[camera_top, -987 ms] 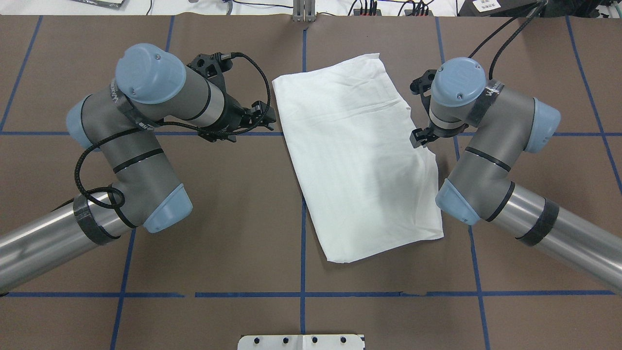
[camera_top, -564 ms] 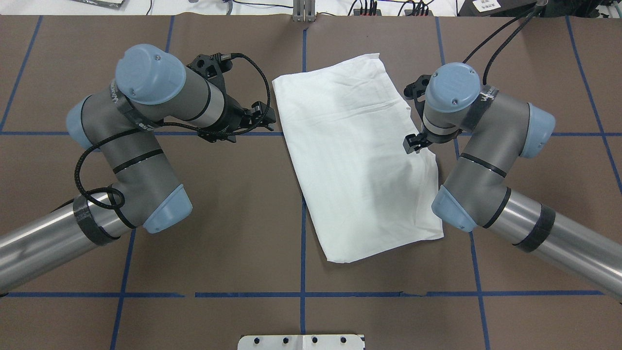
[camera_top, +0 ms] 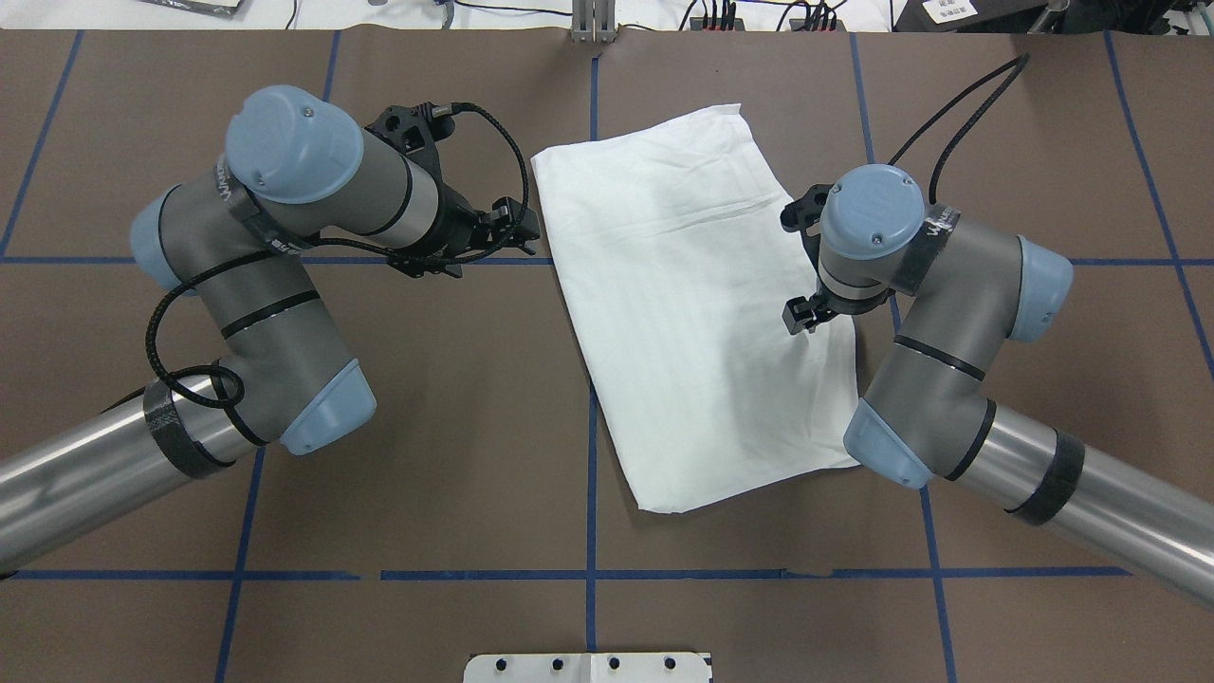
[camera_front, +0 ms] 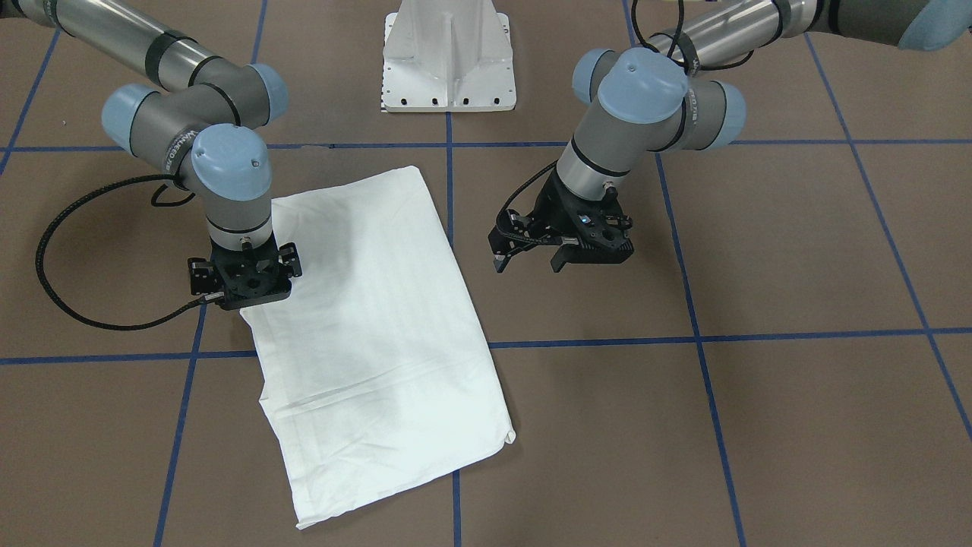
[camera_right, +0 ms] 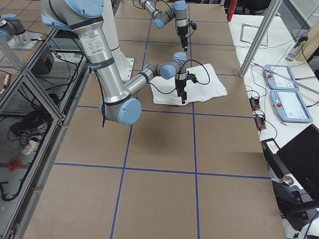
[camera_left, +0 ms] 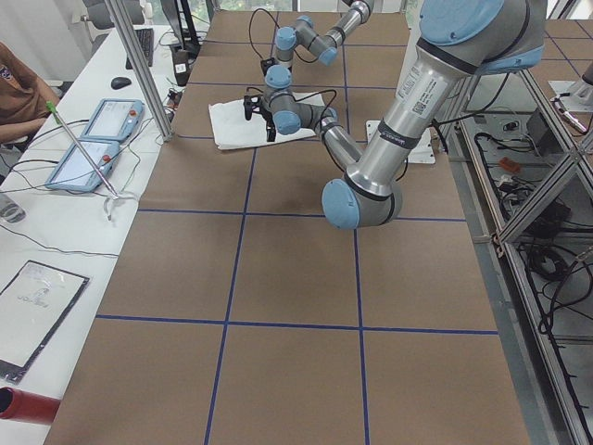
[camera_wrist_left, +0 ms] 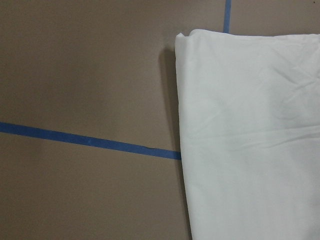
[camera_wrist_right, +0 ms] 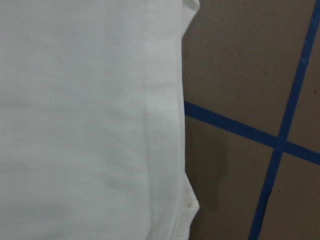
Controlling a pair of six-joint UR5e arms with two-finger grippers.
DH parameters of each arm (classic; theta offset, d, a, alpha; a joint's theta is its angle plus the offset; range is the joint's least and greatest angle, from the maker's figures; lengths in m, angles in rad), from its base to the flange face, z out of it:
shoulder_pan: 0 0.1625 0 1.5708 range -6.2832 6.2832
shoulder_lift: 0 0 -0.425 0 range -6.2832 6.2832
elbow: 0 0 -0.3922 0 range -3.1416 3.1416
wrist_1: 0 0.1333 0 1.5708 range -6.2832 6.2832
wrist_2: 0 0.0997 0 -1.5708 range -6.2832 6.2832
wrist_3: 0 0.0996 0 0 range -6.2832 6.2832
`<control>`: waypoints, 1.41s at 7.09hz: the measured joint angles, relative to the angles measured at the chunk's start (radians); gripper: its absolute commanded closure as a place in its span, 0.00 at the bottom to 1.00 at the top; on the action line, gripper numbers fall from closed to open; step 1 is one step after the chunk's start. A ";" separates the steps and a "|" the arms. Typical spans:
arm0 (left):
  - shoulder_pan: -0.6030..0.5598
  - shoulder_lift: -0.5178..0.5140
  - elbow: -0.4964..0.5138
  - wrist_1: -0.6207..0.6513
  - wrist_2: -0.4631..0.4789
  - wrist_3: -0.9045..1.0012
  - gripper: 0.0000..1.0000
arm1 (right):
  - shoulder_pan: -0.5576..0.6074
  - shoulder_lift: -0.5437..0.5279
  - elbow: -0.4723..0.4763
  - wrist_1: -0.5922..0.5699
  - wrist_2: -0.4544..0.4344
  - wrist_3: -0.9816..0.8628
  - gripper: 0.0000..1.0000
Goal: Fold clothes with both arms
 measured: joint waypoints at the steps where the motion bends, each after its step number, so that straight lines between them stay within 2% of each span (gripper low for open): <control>1: 0.001 0.000 0.000 0.000 0.001 0.000 0.00 | -0.002 -0.046 0.033 -0.001 0.002 -0.001 0.00; 4: 0.013 -0.001 0.000 0.001 0.003 -0.002 0.00 | -0.005 -0.182 0.130 -0.002 0.004 -0.013 0.00; 7: 0.042 0.005 -0.024 0.009 0.000 -0.053 0.00 | -0.006 -0.227 0.220 0.003 0.047 -0.011 0.00; 10: 0.222 0.017 -0.109 0.051 0.004 -0.317 0.00 | -0.004 -0.223 0.319 0.008 0.098 0.020 0.00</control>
